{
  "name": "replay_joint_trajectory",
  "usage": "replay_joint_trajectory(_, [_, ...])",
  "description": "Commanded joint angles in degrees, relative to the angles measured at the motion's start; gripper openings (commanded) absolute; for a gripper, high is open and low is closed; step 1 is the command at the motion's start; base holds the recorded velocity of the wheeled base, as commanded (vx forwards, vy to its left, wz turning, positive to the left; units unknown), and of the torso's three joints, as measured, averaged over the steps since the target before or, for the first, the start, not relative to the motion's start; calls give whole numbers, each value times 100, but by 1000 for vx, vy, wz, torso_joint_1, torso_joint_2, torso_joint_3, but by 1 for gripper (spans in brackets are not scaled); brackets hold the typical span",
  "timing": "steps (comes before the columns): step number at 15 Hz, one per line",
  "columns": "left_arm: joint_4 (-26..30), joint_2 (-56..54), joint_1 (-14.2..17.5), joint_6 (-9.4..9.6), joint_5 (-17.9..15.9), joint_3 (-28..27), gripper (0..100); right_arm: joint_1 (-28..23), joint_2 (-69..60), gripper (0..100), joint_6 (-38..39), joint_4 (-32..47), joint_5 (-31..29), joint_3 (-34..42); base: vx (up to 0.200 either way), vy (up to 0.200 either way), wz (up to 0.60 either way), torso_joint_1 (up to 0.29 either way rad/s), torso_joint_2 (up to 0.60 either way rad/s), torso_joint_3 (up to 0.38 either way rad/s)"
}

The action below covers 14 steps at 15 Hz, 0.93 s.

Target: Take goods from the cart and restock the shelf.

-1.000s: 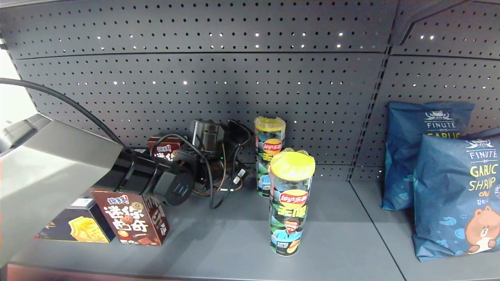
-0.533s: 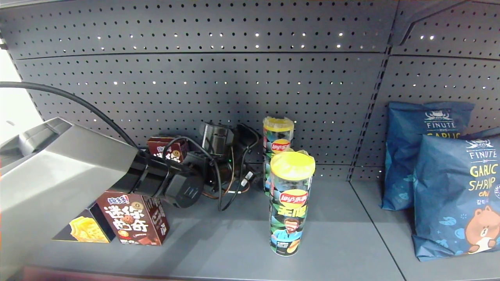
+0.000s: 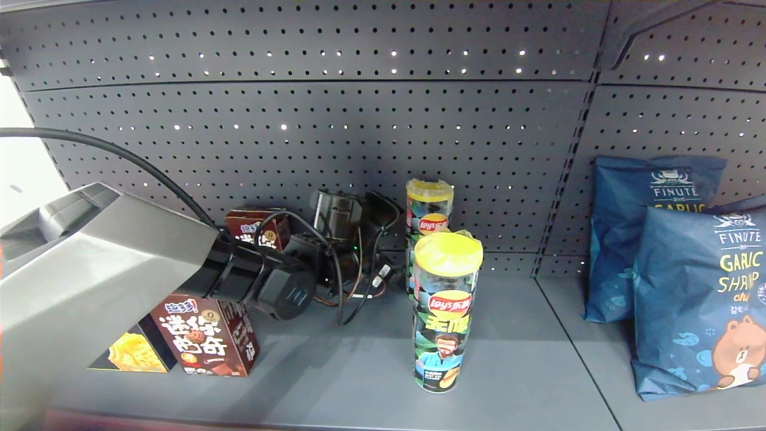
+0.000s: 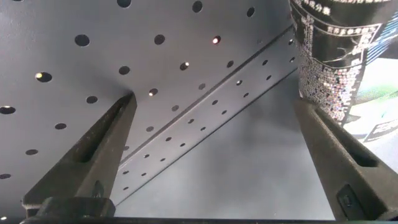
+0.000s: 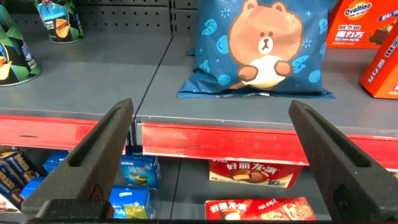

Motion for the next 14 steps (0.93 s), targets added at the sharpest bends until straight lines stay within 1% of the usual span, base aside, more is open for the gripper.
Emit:
replay_joint_trajectory(1, [-5, -80, 32, 10, -3, -32, 100, 4, 7, 100, -3, -1, 4, 0, 0, 0, 0, 0, 0, 0])
replay_joint_trajectory(2, [3, -203, 50, 19, -3, -67, 100, 4, 7, 100, -3, -1, 4, 0, 0, 0, 0, 0, 0, 0])
replay_joint_trajectory(4, [223, -441, 120, 37, -3, -190, 100, 4, 7, 100, -3, -1, 4, 0, 0, 0, 0, 0, 0, 0])
replay_joint_trajectory(5, [592, -722, 164, 37, -3, -313, 100, 4, 7, 100, -3, -1, 4, 0, 0, 0, 0, 0, 0, 0])
replay_joint_trajectory(7, [953, -1161, 208, 37, -3, -295, 100, 4, 7, 100, -3, -1, 4, 0, 0, 0, 0, 0, 0, 0])
replay_joint_trajectory(9, [1172, -1689, 217, 28, 6, -216, 100, 4, 7, 100, -3, -1, 4, 0, 0, 0, 0, 0, 0, 0])
replay_joint_trajectory(11, [1339, -2251, 314, 28, 15, -49, 100, 4, 7, 100, -3, -1, 4, 0, 0, 0, 0, 0, 0, 0])
replay_joint_trajectory(13, [1410, -2708, 340, 2, 261, 56, 100, 4, 7, 100, -3, -1, 4, 0, 0, 0, 0, 0, 0, 0])
replay_joint_trajectory(14, [1427, -3033, 366, 2, 340, 197, 100, 4, 7, 100, -3, -1, 4, 0, 0, 0, 0, 0, 0, 0])
